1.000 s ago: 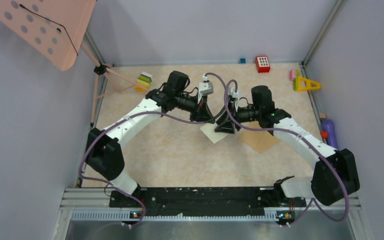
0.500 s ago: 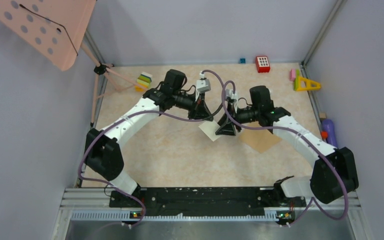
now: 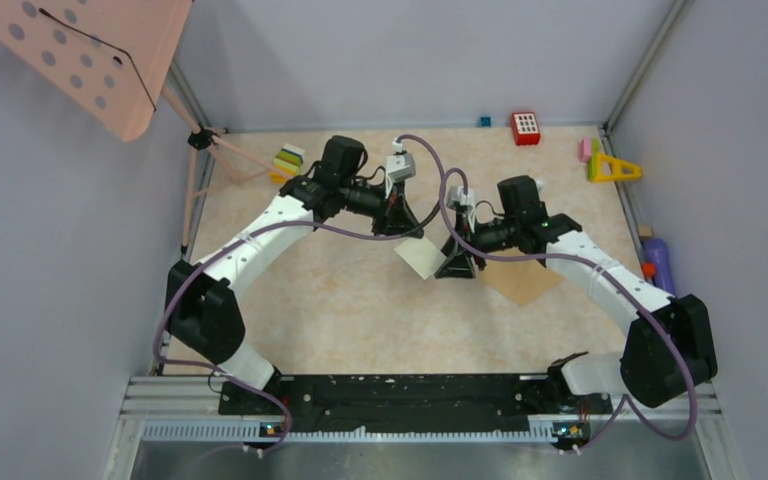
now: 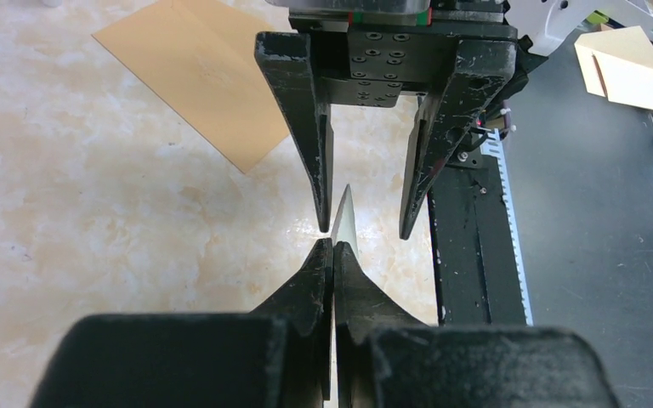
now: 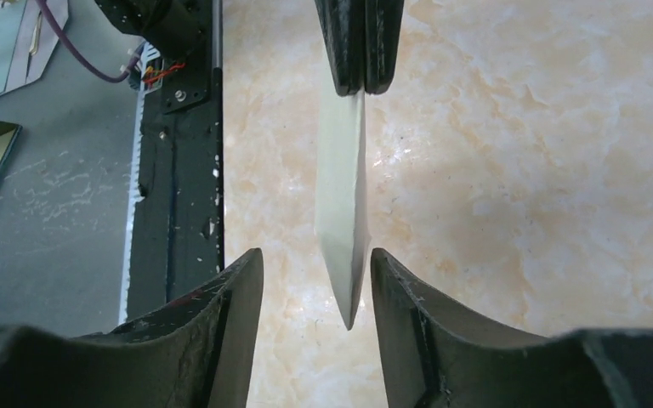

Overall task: Place the letter into the envelope and seal it
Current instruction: Fold the letter.

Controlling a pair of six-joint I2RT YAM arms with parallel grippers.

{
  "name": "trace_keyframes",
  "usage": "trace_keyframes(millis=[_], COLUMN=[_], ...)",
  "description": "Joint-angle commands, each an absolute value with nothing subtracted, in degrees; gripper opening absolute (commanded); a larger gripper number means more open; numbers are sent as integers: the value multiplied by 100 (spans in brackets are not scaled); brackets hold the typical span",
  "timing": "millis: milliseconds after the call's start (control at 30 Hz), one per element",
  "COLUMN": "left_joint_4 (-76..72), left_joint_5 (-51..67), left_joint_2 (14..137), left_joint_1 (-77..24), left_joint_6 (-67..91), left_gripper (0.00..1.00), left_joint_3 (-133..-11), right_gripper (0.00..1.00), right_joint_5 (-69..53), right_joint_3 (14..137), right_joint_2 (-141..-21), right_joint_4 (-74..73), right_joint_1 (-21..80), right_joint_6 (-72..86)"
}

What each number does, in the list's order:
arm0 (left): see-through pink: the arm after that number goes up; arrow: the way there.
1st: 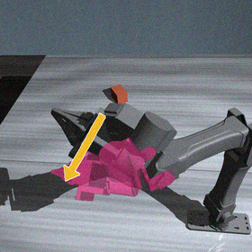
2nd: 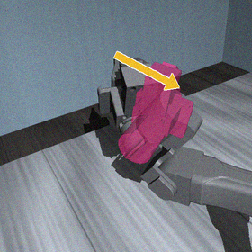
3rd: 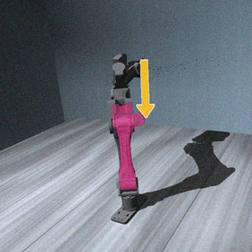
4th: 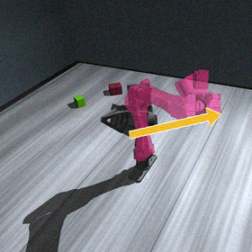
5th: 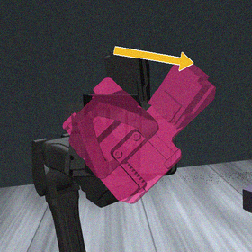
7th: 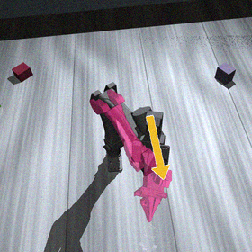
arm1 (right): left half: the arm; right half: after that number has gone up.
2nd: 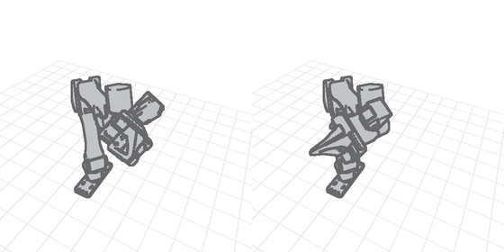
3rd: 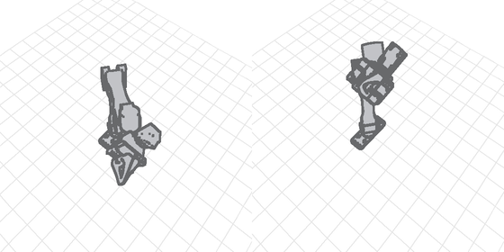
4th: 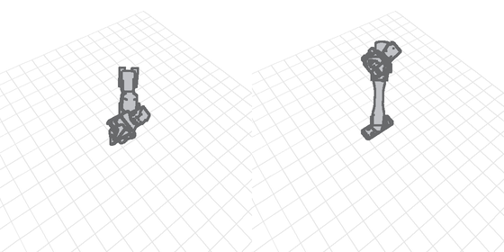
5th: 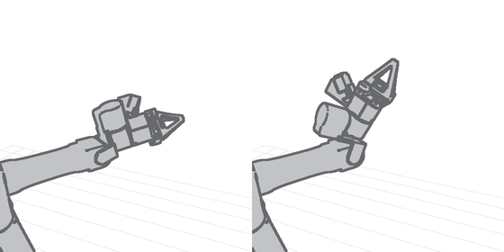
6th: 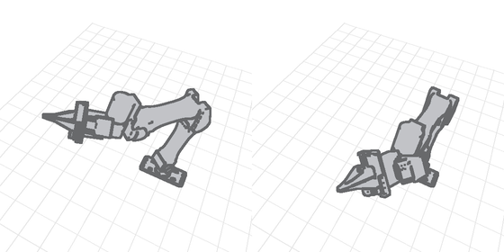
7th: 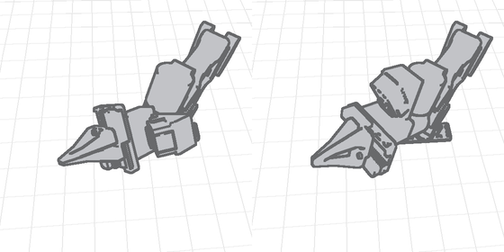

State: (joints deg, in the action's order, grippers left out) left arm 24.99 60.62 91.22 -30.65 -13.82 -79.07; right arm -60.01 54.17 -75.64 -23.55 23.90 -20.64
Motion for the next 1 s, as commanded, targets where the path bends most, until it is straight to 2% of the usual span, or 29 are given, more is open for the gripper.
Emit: trace_keyframes(millis=[0, 33, 67, 100, 133, 167, 367, 400, 567, 667, 767, 867, 900, 933, 967], left_joint_4=[2233, 2228, 2224, 2216, 2208, 2200, 2188, 2188, 2231, 2286, 2363, 2432, 2453, 2480, 2515], left_joint_5=[6210, 6221, 6230, 6239, 6254, 6265, 6305, 6318, 6350, 6365, 6364, 6353, 6348, 6335, 6337], left_joint_2=[8816, 8803, 8793, 8797, 8798, 8798, 8787, 8795, 8828, 8864, 8916, 8963, 8977, 8994, 9006], left_joint_1=[-3000, -2997, -2985, -2988, -2986, -2988, -2986, -2986, -2986, -2988, -2988, -2997, -3001, -3010, -3019], left_joint_6=[-1367, -1371, -1364, -1366, -1369, -1361, -1384, -1387, -1416, -1465, -1550, -1626, -1650, -1685, -1718], left_gripper=[0, 0, 0, 0, 0, 0, 0, 5, 57, 74, 75, 69, 64, 54, 36], left_joint_3=[-7901, -7900, -7888, -7872, -7867, -7859, -7814, -7813, -7806, -7800, -7803, -7817, -7827, -7829, -7837], right_gripper=[48, 42, 32, 16, 6, 0, 0, 0, 0, 0, 0, 0, 0, 0, 0], right_joint_5=[-6050, -6047, -6054, -6051, -6039, -6027, -5964, -5952, -5898, -5846, -5821, -5827, -5824, -5826, -5815], right_joint_3=[5675, 5646, 5624, 5597, 5584, 5581, 5535, 5530, 5526, 5498, 5493, 5509, 5517, 5519, 5527], right_joint_2=[-7448, -7445, -7451, -7443, -7440, -7432, -7356, -7345, -7226, -7151, -7120, -7098, -7090, -7085, -7076], right_joint_4=[-2528, -2527, -2473, -2413, -2355, -2315, -2220, -2220, -2234, -2179, -2155, -2155, -2159, -2161, -2152], right_joint_1=[2450, 2439, 2426, 2418, 2417, 2421, 2418, 2418, 2408, 2392, 2379, 2352, 2347, 2349, 2341], right_joint_6=[-2302, -2318, -2311, -2262, -2213, -2185, -2140, -2151, -2204, -2188, -2180, -2175, -2173, -2171, -2163])
